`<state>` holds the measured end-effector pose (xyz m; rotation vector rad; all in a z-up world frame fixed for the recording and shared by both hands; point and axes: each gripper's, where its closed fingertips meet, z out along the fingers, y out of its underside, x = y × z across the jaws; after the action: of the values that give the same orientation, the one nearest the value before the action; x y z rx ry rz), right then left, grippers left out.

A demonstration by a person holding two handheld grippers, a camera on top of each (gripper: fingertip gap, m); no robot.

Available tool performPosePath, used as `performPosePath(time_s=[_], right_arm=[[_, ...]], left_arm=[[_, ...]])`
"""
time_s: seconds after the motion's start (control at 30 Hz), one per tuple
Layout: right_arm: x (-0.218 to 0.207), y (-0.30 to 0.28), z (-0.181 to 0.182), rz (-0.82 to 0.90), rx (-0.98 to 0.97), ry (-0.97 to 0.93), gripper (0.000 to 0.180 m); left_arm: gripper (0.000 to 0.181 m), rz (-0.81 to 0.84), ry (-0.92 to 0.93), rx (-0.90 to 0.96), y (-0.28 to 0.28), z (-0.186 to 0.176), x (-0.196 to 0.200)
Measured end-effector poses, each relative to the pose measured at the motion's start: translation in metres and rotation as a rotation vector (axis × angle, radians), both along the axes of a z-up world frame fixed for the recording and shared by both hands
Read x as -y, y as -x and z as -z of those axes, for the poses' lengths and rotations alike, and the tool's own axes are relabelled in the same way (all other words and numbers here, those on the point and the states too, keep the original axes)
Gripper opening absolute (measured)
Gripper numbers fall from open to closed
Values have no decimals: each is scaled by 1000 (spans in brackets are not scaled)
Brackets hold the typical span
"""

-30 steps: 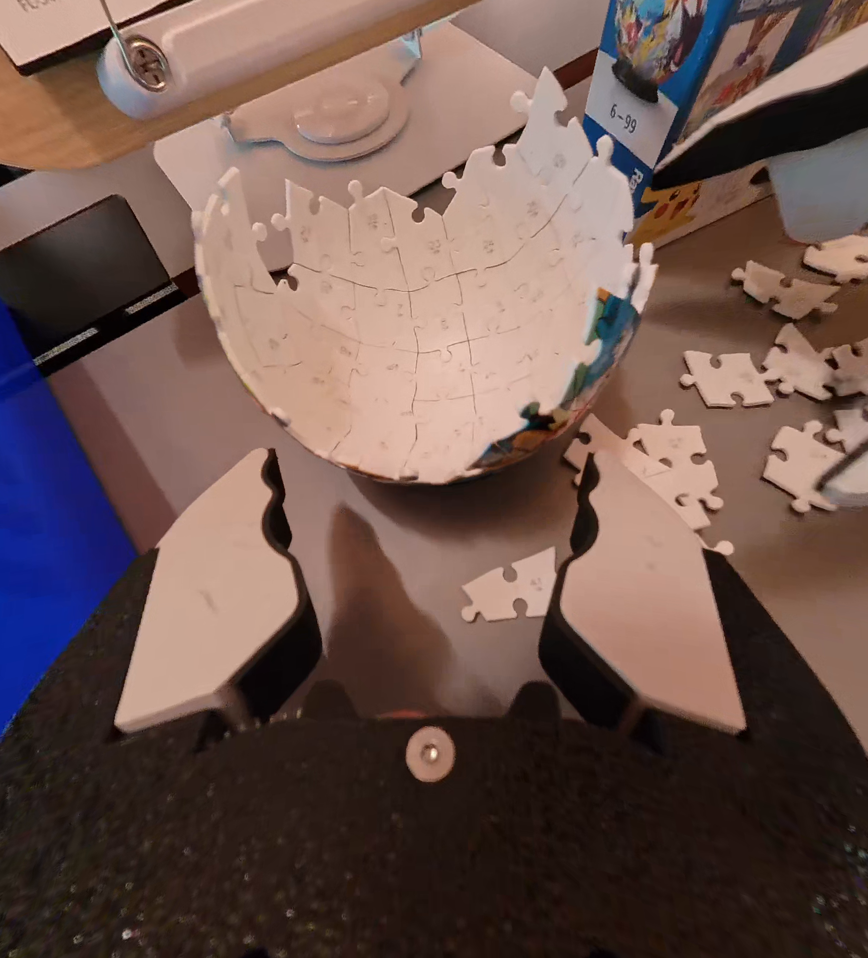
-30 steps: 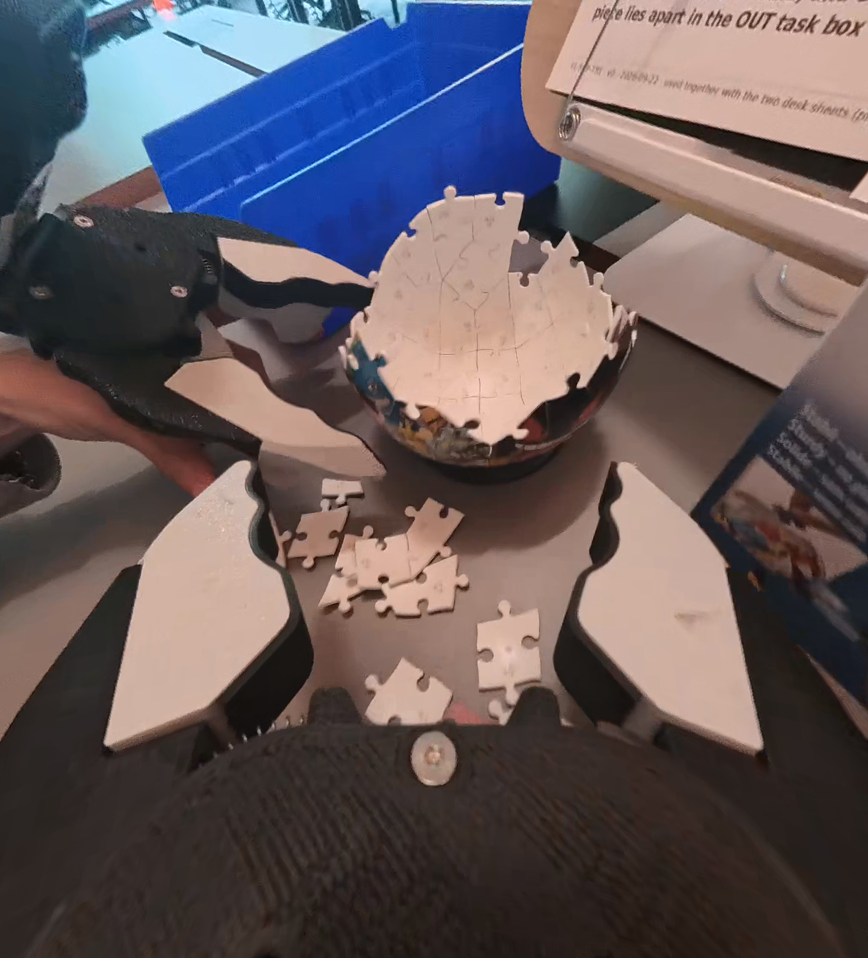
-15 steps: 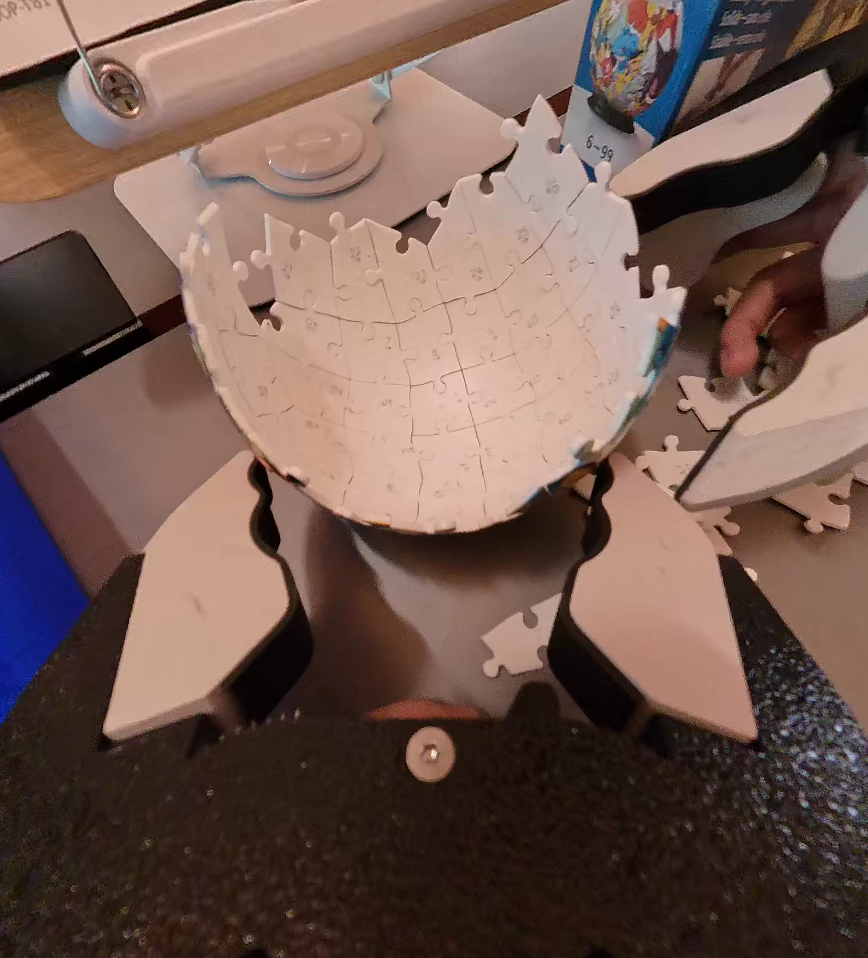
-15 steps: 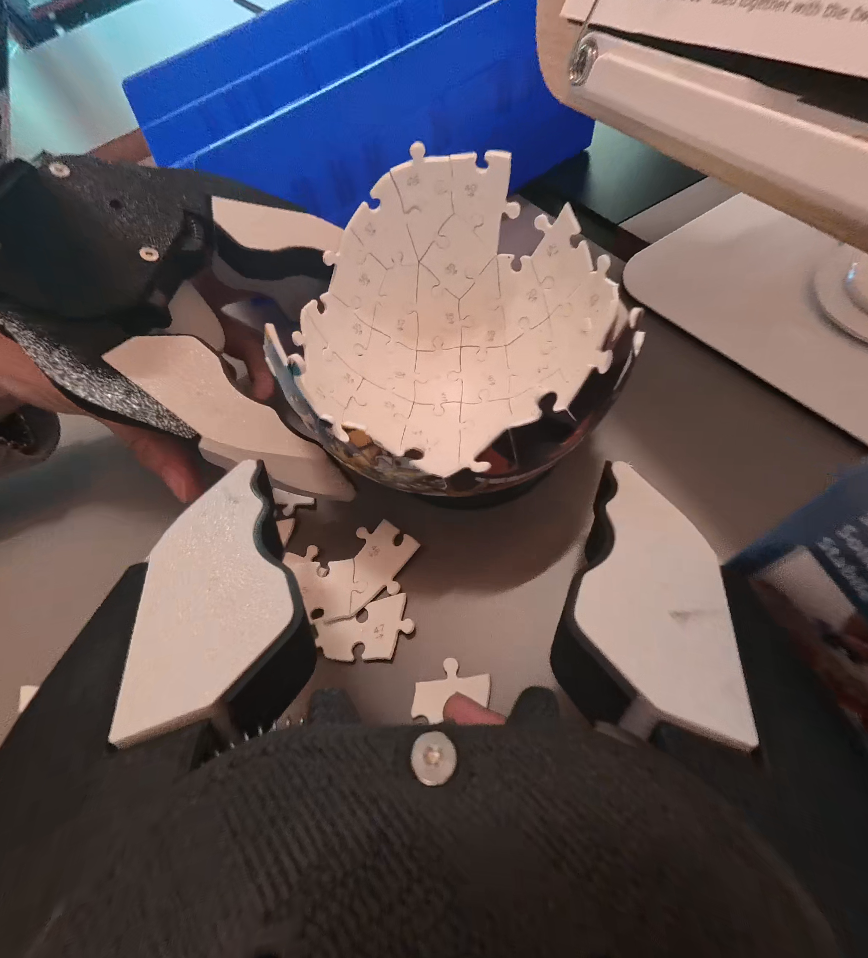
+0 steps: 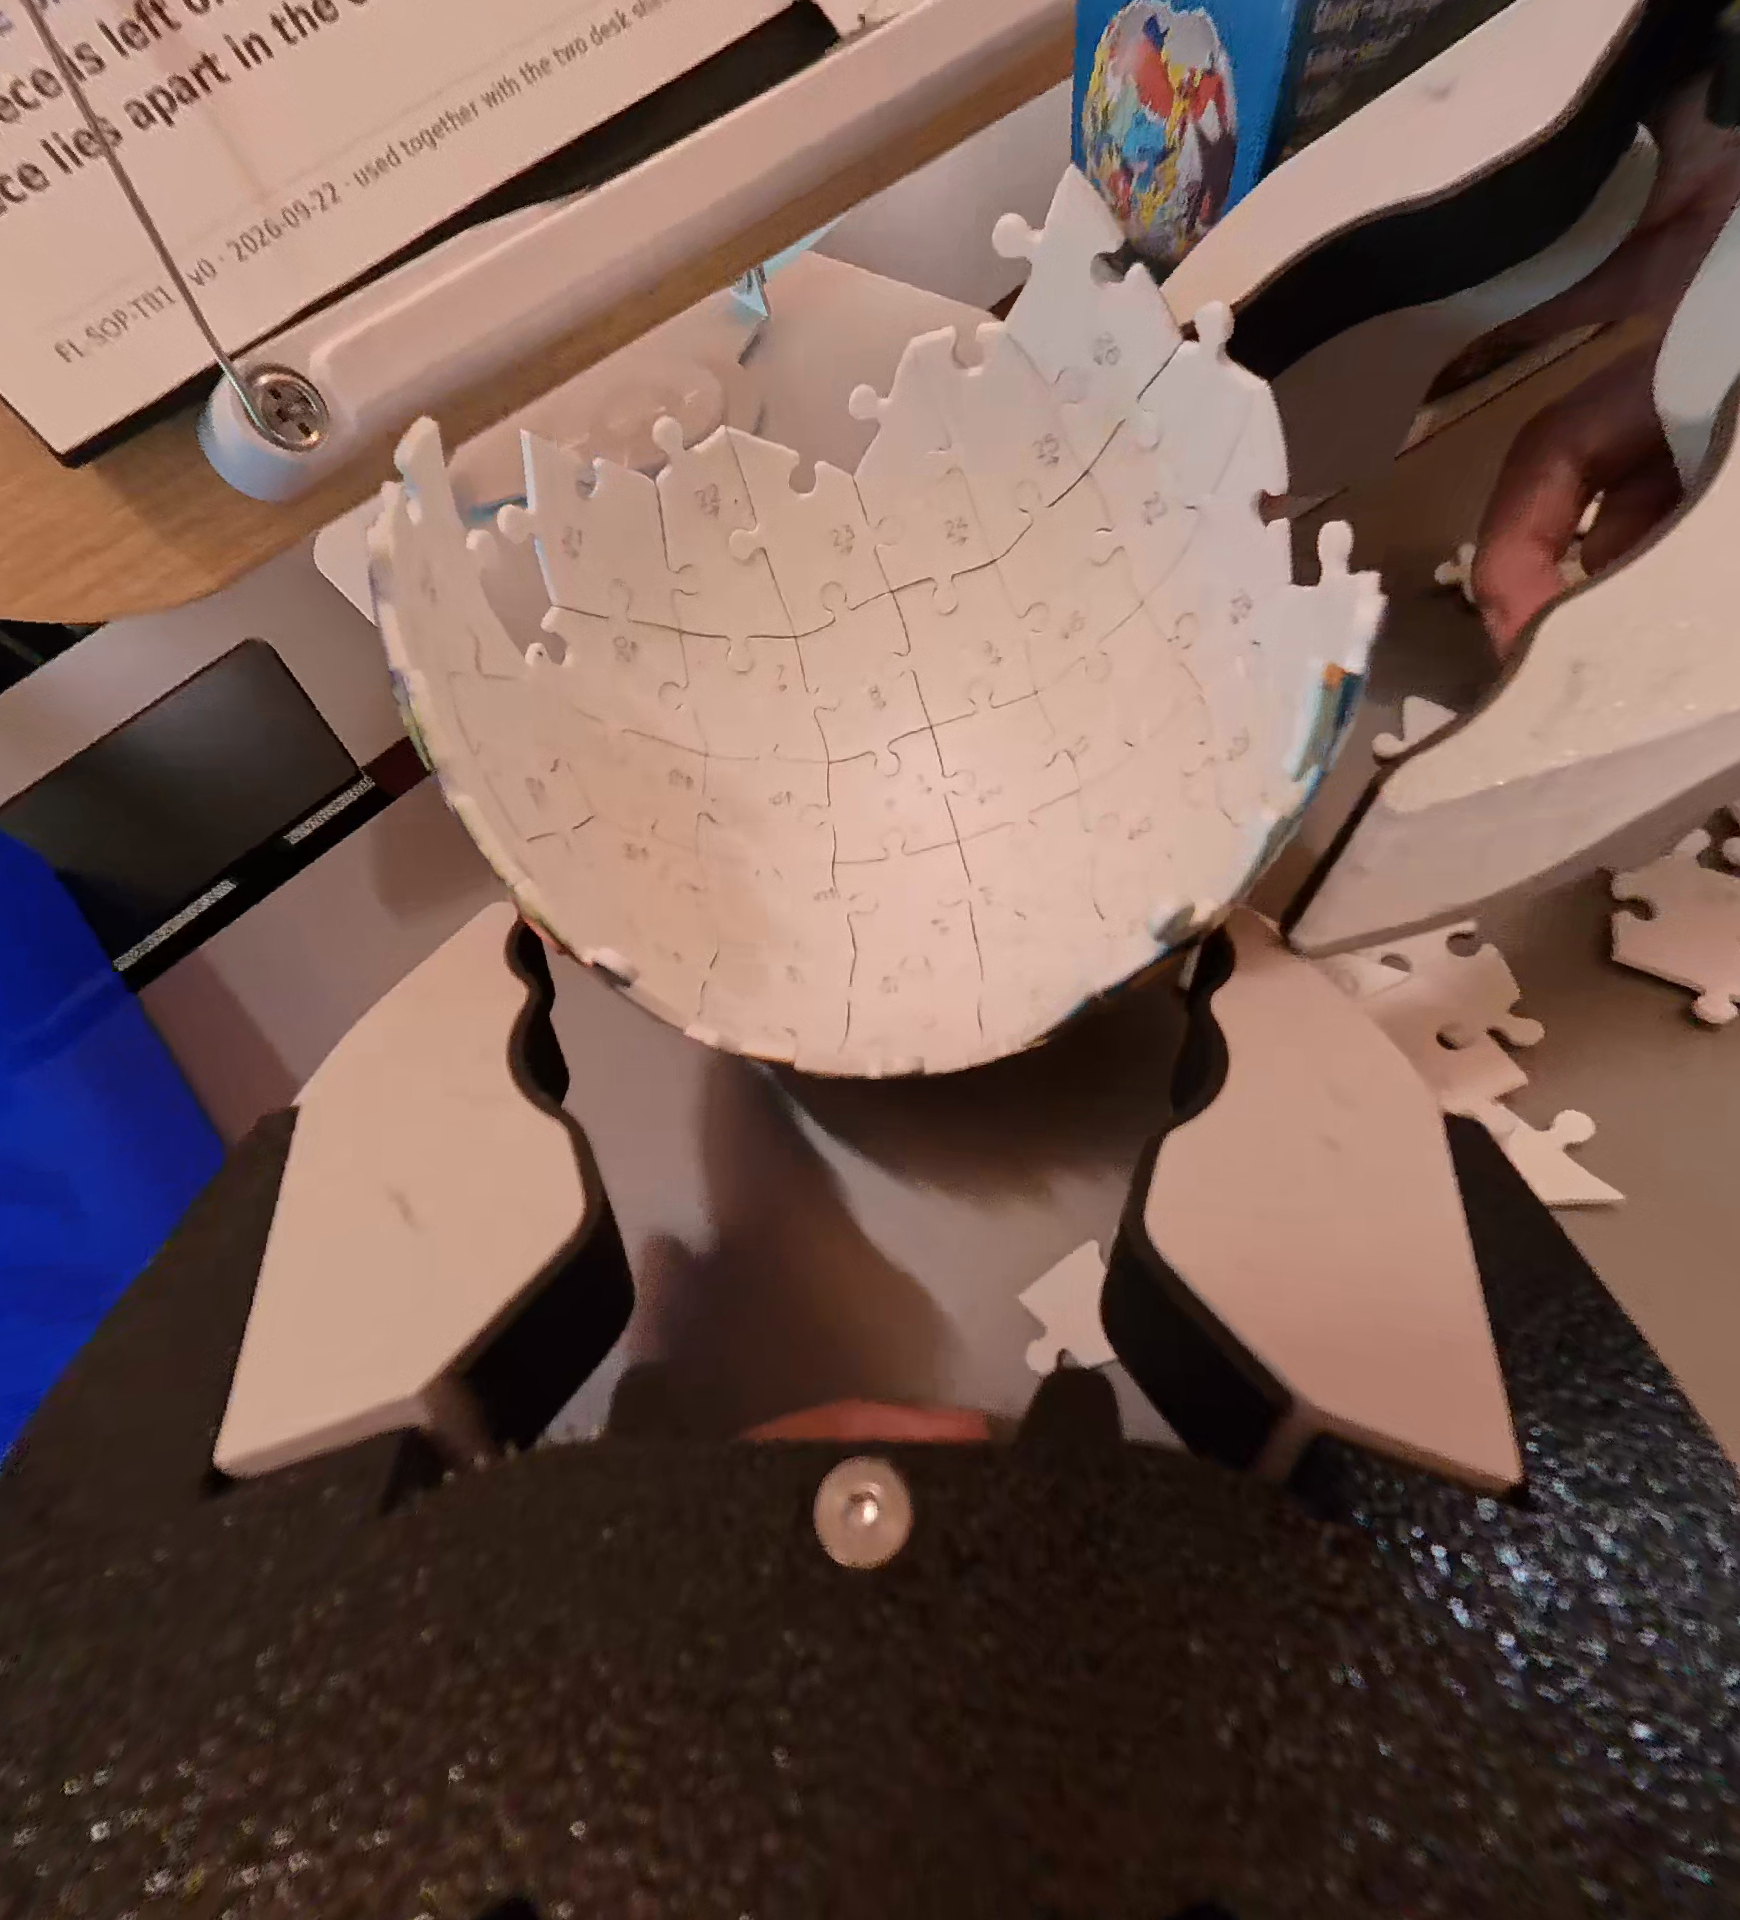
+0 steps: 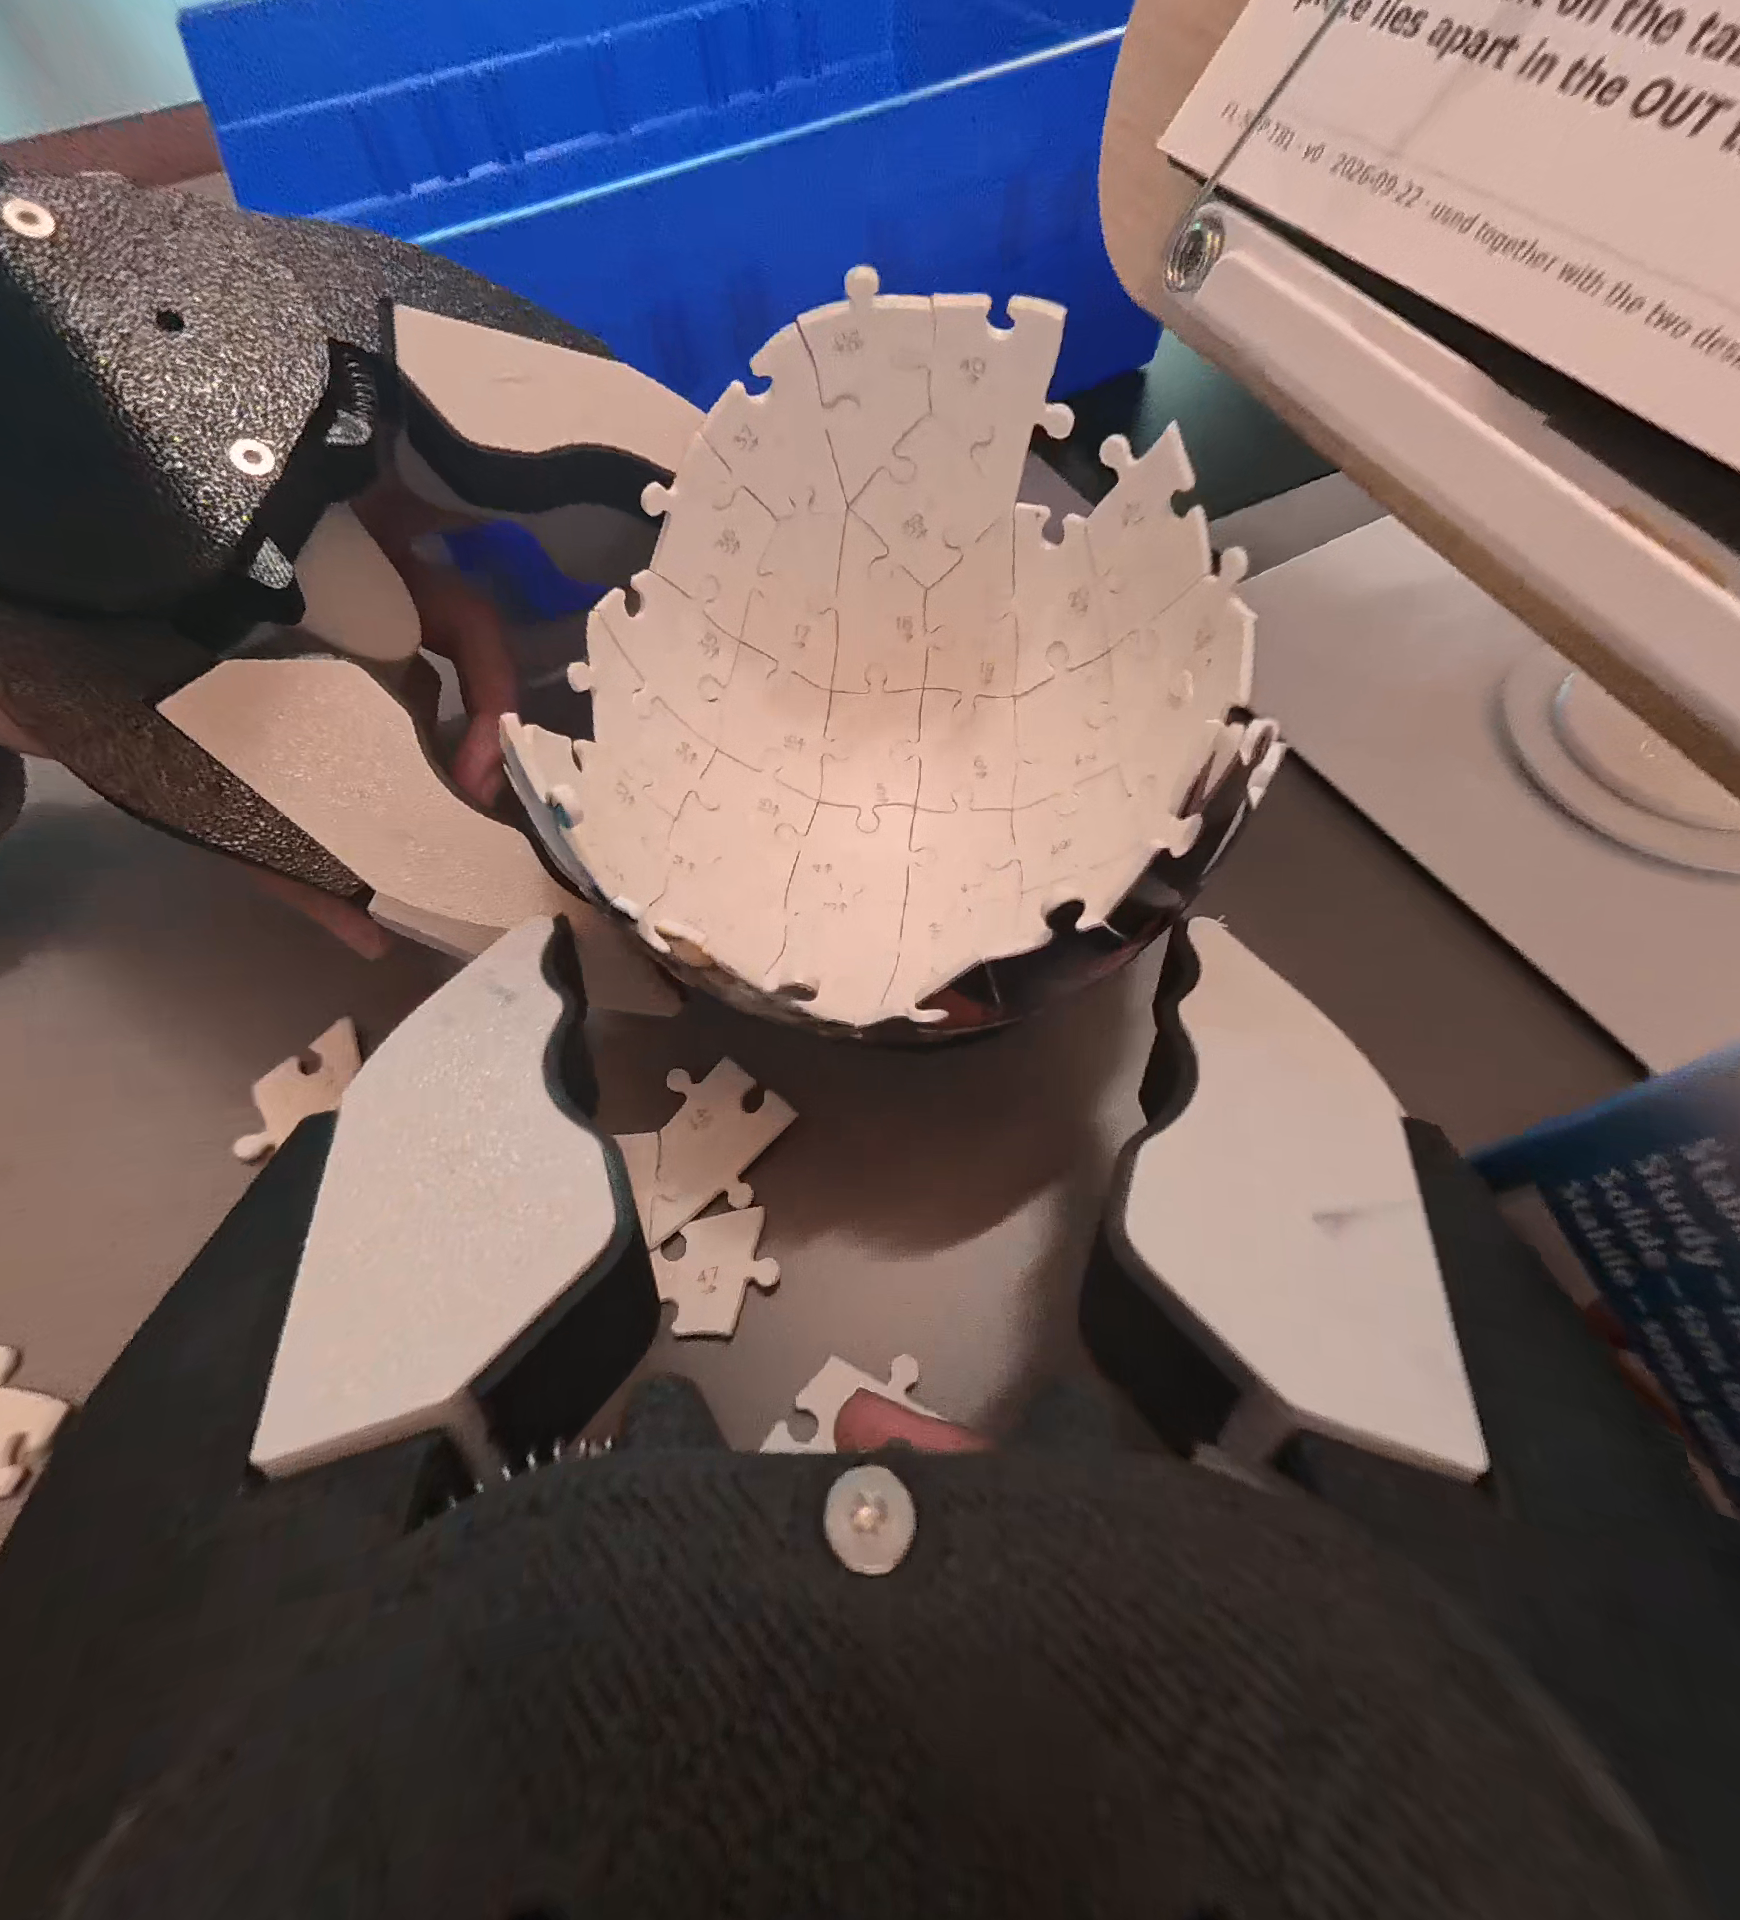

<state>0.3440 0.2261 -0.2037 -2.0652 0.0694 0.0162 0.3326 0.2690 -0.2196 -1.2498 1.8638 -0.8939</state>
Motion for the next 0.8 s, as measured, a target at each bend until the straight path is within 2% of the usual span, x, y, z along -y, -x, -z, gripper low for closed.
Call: performPosePath(time_s=[0.2, 0.4, 0.63, 0.8], right_arm=[[14, 21, -24, 11, -8, -20, 103], [59, 64, -39, 67, -45, -41, 102], [143, 120, -19, 133, -54, 15, 102], [185, 137, 4, 159, -26, 114, 103]], left_arm=[[114, -6, -1, 12, 23, -24, 16], [114, 4, 40, -35, 68, -35, 65], [114, 71, 104, -81, 122, -10, 149], [111, 112, 107, -149, 141, 16, 189]])
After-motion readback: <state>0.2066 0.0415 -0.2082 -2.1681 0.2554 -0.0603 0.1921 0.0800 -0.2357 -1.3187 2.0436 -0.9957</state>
